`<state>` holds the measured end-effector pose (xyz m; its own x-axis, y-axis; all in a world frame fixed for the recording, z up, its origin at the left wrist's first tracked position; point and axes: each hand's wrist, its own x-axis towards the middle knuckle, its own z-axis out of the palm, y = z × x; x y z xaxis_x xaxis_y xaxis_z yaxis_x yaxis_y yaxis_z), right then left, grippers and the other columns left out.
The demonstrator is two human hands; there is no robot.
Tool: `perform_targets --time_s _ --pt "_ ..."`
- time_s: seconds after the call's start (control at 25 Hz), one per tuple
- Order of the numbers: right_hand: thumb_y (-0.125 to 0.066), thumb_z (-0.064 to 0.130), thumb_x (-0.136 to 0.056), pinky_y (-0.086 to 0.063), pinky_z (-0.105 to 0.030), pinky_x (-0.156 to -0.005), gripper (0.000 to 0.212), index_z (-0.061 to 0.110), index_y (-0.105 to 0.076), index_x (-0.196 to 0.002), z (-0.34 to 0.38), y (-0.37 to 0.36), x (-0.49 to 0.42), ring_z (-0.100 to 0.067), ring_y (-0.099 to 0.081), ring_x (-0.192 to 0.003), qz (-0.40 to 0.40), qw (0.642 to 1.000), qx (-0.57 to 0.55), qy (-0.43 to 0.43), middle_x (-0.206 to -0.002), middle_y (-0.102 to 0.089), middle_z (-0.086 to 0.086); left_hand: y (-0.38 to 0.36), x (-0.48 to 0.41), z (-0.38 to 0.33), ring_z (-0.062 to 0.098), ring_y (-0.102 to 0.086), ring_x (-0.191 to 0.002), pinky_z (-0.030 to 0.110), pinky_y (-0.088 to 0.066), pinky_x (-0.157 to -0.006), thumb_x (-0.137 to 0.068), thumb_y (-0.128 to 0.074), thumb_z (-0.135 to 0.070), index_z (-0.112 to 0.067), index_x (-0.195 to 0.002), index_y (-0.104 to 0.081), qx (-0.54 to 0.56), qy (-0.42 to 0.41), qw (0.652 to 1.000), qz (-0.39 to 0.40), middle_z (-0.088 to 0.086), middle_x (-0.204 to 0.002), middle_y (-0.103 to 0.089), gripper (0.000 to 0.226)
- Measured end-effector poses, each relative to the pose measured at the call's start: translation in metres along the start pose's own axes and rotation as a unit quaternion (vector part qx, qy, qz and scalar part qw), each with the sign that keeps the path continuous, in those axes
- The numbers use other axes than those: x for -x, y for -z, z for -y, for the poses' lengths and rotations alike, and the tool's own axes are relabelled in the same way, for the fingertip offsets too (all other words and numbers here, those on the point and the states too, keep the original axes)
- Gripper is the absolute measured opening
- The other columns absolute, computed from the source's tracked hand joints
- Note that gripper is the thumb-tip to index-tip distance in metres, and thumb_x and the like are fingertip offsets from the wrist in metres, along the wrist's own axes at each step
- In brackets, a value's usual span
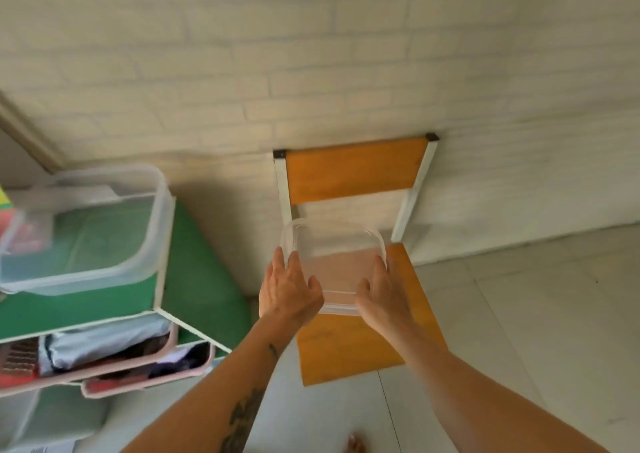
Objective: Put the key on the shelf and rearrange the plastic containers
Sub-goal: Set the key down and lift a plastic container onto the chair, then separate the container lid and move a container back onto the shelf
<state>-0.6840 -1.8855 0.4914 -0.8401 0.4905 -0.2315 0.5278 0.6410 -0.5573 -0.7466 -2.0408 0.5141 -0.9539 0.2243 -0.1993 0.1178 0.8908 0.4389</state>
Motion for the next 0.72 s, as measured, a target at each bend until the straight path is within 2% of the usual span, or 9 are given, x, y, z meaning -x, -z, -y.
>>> perform_targets --time_s 0.12,0.24,0.36,0.56,0.64,0.72 --pt "-0.041 0.015 -0.097 -0.051 -0.047 -0.093 0.044 0.016 -0.031 -0.140 -0.048 -0.030 -0.020 -0.031 -0.044 -0.122 0.015 1.000 0.006 0.001 -0.144 -0.034 -0.012 -0.056 -0.014 0.006 0.029 -0.020 -0.147 0.045 -0.030 -0.115 -0.091 -0.044 -0.043 -0.024 -0.149 -0.018 -0.008 0.002 0.999 0.047 0.006 -0.164 -0.006 0.066" --pt "-0.044 0.014 -0.098 -0.053 -0.046 -0.093 0.042 0.017 -0.034 -0.138 -0.097 -0.068 -0.041 -0.033 -0.044 -0.124 0.028 0.999 0.027 -0.012 -0.145 -0.034 -0.015 -0.116 -0.028 0.022 0.030 -0.012 -0.149 0.048 -0.026 -0.116 -0.092 -0.043 -0.048 -0.029 -0.151 -0.008 -0.019 -0.019 0.994 0.103 0.004 -0.165 0.004 0.072" --pt "-0.044 0.016 -0.098 -0.053 -0.047 -0.094 0.042 0.018 -0.033 -0.139 -0.142 -0.107 -0.062 -0.033 -0.043 -0.127 0.043 0.998 0.032 -0.034 -0.148 -0.033 -0.015 -0.178 -0.048 0.045 0.032 -0.011 -0.150 0.053 -0.028 -0.115 -0.092 -0.043 -0.052 -0.031 -0.153 -0.006 -0.027 -0.018 0.987 0.158 0.001 -0.165 0.009 0.075" --pt "-0.049 0.018 -0.096 -0.053 -0.045 -0.096 0.047 0.017 -0.033 -0.141 -0.183 -0.151 -0.080 -0.031 -0.037 -0.134 0.039 0.998 0.028 -0.032 -0.152 -0.026 -0.011 -0.244 -0.064 0.077 0.033 -0.022 -0.146 0.054 -0.035 -0.111 -0.092 -0.047 -0.052 -0.031 -0.152 -0.011 -0.022 0.001 0.983 0.184 -0.003 -0.165 0.006 0.073" --pt "-0.053 0.021 -0.095 -0.052 -0.044 -0.097 0.052 0.017 -0.032 -0.143 -0.186 -0.160 -0.083 -0.031 -0.034 -0.136 0.051 0.998 0.031 -0.035 -0.154 -0.023 -0.011 -0.254 -0.067 0.082 0.032 -0.030 -0.142 0.052 -0.042 -0.108 -0.093 -0.049 -0.047 -0.032 -0.151 -0.016 -0.005 0.015 0.983 0.180 -0.003 -0.164 0.000 0.069" --pt "-0.053 0.024 -0.094 -0.052 -0.044 -0.096 0.054 0.019 -0.031 -0.143 -0.185 -0.162 -0.084 -0.031 -0.034 -0.135 0.067 0.996 0.031 -0.050 -0.153 -0.023 -0.010 -0.254 -0.069 0.083 0.031 -0.032 -0.141 0.051 -0.043 -0.107 -0.093 -0.048 -0.046 -0.032 -0.151 -0.017 0.015 0.029 0.982 0.187 -0.003 -0.163 -0.005 0.066"
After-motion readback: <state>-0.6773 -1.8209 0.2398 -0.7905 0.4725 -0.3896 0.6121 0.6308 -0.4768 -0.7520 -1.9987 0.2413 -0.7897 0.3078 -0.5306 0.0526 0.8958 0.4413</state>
